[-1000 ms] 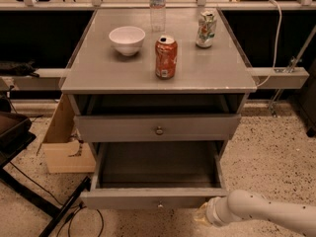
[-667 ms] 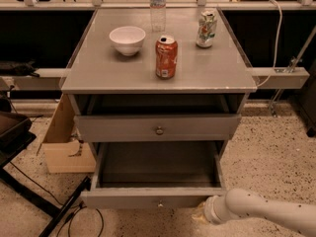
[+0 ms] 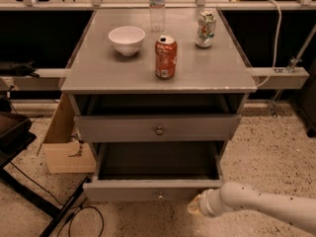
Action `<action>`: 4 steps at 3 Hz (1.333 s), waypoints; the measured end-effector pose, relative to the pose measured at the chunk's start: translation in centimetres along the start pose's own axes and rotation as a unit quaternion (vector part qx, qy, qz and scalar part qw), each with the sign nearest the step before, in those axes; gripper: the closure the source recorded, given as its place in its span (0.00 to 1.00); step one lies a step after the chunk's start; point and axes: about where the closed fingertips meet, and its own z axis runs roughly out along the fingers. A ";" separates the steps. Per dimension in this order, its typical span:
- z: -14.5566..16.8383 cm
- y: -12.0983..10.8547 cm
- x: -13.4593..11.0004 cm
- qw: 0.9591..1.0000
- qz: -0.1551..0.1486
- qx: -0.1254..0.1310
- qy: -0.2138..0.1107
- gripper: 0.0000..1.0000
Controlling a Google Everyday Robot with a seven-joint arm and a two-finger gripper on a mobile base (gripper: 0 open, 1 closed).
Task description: Close middle drawer
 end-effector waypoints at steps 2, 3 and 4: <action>-0.1 -3.0 -1.9 1.000 -0.029 0.010 -0.001 1.00; -0.6 -6.9 -3.9 0.998 -0.058 0.024 -0.011 1.00; -0.7 -8.5 -5.0 0.997 -0.072 0.028 -0.018 1.00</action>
Offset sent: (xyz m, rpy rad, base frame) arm 0.2908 0.0402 0.1082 -0.0364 -0.3864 0.2912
